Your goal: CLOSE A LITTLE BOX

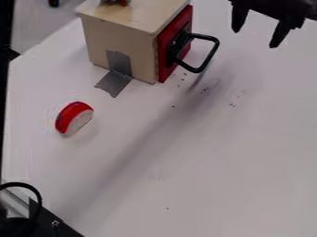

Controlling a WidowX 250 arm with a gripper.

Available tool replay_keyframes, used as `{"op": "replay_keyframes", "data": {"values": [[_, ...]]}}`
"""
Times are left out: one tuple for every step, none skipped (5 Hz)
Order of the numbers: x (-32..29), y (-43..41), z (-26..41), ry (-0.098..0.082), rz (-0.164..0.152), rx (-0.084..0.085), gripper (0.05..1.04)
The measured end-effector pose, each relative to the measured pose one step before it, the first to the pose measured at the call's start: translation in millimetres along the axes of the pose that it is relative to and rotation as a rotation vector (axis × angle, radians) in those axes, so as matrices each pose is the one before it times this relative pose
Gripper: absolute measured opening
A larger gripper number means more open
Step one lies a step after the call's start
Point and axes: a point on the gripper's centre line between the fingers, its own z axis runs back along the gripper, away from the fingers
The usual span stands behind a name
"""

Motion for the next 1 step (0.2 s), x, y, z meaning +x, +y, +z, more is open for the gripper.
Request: {"op": "replay_keyframes", "data": {"values": [[-15.57, 16.99, 12.18, 0.0093, 0.0759, -0.0424, 0.998]]}}
